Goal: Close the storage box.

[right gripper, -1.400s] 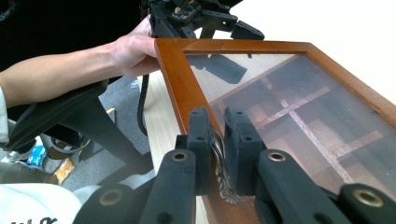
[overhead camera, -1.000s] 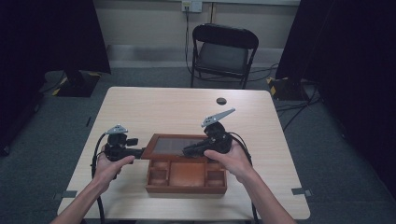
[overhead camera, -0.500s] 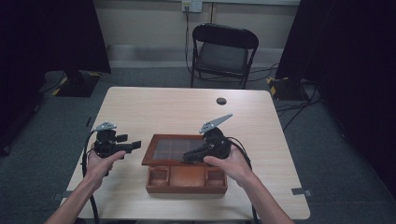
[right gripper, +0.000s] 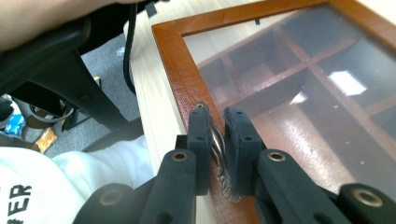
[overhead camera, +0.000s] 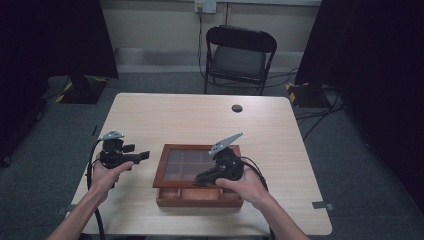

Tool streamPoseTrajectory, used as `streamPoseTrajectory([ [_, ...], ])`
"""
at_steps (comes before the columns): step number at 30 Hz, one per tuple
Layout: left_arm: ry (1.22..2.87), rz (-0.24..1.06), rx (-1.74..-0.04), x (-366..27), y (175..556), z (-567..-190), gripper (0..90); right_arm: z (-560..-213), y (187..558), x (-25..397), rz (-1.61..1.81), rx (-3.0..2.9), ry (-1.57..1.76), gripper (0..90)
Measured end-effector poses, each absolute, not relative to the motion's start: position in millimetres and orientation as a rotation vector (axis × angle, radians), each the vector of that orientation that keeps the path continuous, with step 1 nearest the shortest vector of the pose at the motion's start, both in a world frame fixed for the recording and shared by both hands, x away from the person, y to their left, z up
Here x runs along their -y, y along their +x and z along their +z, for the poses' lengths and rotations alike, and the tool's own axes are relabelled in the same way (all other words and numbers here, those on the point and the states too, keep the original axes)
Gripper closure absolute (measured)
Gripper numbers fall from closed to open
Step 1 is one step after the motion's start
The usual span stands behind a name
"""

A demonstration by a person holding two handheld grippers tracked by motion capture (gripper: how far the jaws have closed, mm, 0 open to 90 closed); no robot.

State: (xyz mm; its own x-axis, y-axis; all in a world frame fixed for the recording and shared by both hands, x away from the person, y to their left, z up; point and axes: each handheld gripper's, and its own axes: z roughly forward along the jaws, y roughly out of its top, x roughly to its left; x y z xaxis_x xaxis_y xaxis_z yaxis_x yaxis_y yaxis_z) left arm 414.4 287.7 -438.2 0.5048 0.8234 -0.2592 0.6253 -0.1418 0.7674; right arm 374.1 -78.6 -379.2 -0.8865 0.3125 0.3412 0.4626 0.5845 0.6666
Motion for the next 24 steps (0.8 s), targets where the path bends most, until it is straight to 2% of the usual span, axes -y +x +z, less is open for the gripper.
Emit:
streamPoseTrajectory([
  [24,1.878,0.263,-1.177,-281.5,412.7,-437.7,21.5,-411.8,365.6,71.1,-1.072,2.675,-0.636,82.0],
])
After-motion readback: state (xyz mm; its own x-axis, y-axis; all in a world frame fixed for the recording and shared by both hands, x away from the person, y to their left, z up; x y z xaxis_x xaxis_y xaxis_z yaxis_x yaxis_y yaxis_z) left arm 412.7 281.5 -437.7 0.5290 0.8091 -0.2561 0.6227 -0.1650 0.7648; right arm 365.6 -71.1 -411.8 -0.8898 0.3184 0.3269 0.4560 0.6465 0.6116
